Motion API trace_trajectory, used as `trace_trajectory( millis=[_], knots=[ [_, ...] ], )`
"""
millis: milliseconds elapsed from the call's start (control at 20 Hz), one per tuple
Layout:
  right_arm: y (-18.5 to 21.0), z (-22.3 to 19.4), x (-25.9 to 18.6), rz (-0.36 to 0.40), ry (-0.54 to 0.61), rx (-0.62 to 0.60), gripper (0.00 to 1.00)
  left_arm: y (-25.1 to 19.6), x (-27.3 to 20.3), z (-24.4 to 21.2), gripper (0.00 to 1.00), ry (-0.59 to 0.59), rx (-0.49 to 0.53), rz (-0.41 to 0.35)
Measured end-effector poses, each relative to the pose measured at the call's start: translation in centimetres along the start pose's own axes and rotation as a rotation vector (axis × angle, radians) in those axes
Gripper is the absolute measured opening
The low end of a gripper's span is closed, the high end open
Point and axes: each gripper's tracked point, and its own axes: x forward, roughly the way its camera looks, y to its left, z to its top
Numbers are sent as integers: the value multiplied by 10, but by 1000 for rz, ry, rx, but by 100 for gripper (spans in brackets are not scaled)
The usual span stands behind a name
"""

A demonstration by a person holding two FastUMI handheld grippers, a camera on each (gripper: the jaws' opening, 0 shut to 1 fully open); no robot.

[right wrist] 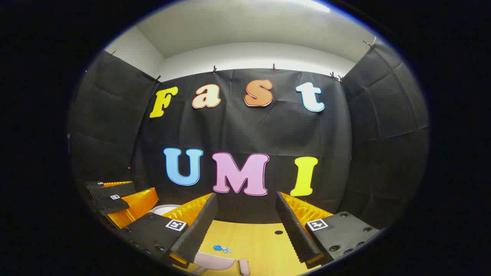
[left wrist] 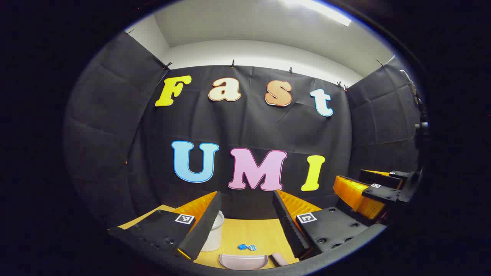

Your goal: Pick up the small broom and dustpan from the desktop, sweep the trash into the dustpan with the broom, and then empty the trash into the garbage bin.

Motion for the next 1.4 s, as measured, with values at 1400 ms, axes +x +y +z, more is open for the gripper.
trace_trajectory(
  millis=[1400],
  knots=[
    [-1,35,-12,-9,-104,-59,96,-30,-22,30,79,-122,-11,-103]
  ],
)
